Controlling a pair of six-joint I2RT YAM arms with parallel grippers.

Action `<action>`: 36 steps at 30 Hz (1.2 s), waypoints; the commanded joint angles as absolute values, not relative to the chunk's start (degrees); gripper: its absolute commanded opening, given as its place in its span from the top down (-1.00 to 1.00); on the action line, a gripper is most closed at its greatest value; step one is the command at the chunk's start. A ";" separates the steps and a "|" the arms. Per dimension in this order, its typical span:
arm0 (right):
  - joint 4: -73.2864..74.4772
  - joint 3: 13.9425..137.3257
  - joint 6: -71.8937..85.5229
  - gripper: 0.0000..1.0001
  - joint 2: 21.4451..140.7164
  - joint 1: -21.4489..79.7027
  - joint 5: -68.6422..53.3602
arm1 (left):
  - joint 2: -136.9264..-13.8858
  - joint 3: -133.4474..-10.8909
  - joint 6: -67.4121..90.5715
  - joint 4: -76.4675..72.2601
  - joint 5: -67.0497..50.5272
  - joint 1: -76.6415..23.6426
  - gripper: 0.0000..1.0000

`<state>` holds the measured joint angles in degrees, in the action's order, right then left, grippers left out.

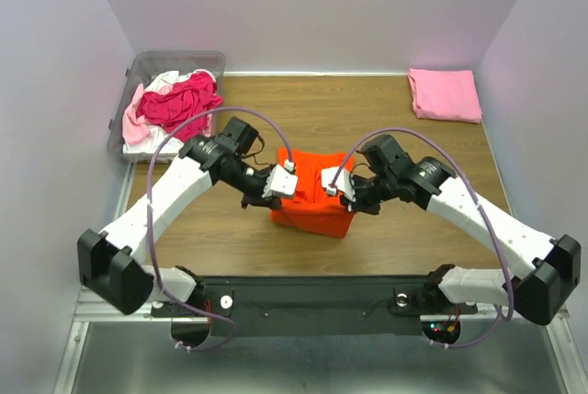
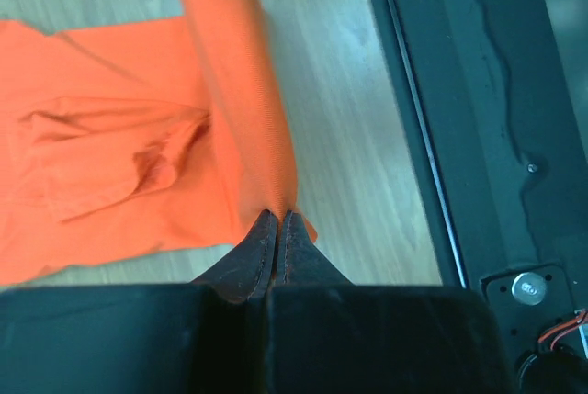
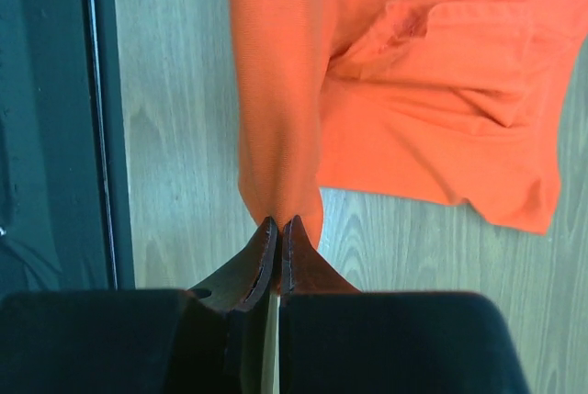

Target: Fold and stack the t-shirts

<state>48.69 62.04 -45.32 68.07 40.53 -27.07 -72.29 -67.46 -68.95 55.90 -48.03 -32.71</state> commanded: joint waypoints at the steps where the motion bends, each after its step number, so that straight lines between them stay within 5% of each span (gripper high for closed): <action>1: 50.62 66.61 -47.37 0.99 71.18 38.85 -26.45 | -78.99 -76.01 -70.66 61.26 -50.97 -28.94 1.00; 18: 49.84 89.71 -60.29 0.99 108.26 19.52 -33.49 | -116.79 -108.97 -64.79 54.33 -48.61 -20.30 1.00; 28: 46.67 94.31 -58.71 0.99 122.52 17.84 -31.47 | -124.19 -103.99 -57.39 44.38 -43.07 -19.78 0.88; 36: 46.84 85.00 -53.72 0.99 110.60 20.56 -34.27 | -110.58 -83.88 -63.37 43.95 -47.63 -20.13 0.89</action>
